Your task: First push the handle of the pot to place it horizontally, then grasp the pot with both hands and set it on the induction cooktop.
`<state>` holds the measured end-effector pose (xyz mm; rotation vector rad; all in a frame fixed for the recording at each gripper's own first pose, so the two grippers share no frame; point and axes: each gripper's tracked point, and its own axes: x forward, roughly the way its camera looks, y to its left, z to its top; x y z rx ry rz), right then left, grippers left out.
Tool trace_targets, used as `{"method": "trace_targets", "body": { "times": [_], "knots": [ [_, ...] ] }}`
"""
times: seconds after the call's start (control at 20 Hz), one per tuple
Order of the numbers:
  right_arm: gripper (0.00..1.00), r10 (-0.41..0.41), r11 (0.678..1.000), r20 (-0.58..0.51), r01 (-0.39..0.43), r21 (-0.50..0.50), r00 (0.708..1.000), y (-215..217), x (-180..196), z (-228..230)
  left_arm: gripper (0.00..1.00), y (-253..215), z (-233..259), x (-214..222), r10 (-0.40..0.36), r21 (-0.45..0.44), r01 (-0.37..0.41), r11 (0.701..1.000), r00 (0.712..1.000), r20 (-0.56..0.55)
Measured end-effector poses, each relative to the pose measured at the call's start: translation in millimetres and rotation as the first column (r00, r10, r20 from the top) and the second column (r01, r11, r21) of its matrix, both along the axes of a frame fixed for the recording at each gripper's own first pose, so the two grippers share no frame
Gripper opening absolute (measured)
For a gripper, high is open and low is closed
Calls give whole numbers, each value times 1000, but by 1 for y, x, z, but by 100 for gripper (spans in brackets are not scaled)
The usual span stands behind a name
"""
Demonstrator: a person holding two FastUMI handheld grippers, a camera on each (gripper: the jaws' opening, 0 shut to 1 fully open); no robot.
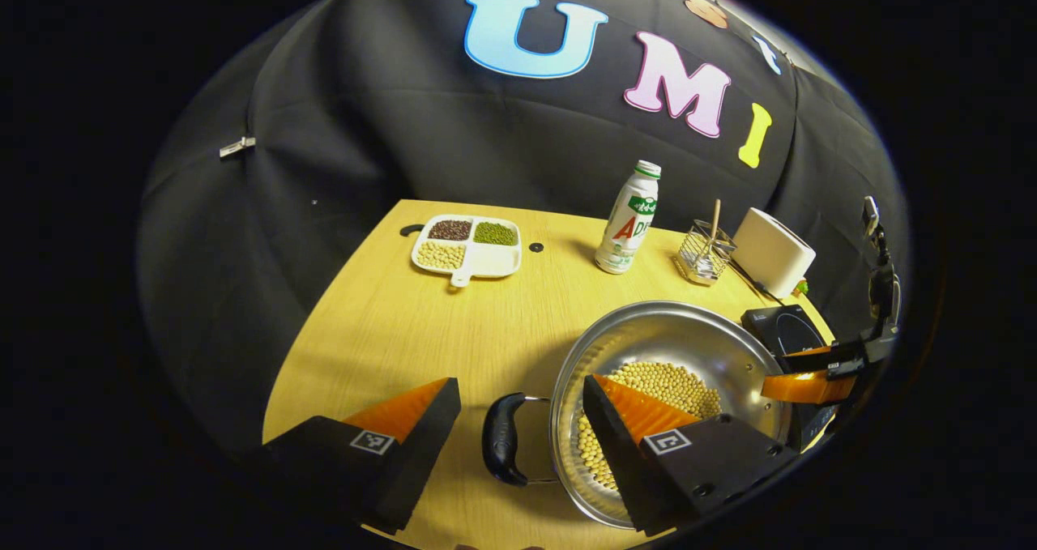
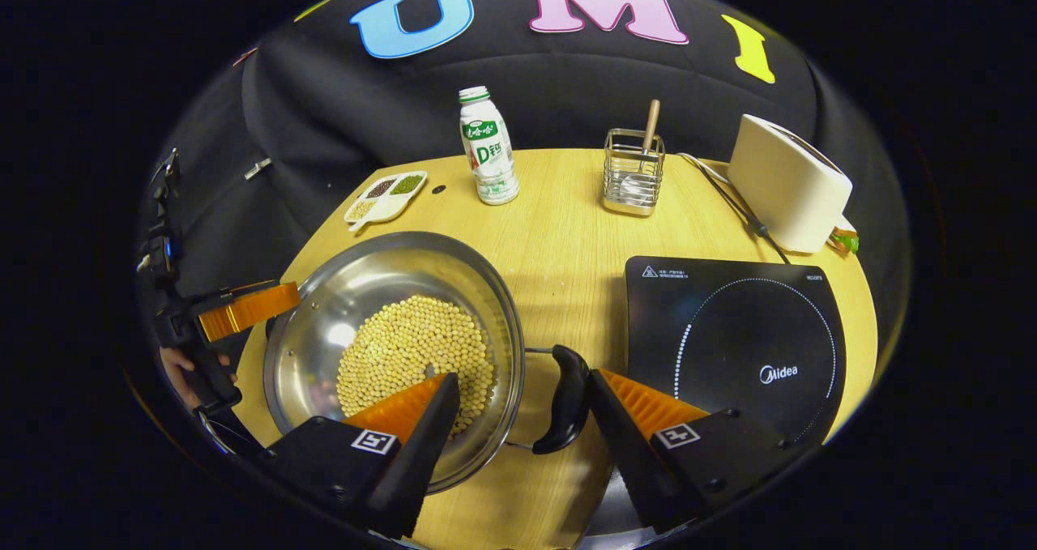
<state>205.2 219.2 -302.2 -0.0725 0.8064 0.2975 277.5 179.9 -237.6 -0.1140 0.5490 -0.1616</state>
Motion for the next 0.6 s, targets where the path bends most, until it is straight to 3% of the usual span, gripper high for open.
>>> {"method": "trace_targets", "body": {
  "times": [0.4, 0.6],
  "knots": [
    [98, -3, 999, -44, 1, -37, 999, 4, 6, -27, 88, 1, -26, 0, -41, -50, 37, 998, 996, -82],
    [95, -20, 999, -42, 19, -40, 999, 4, 13, -33, 74, 3, -36, 0, -43, -63, 36, 997, 993, -113]
  ]
}}
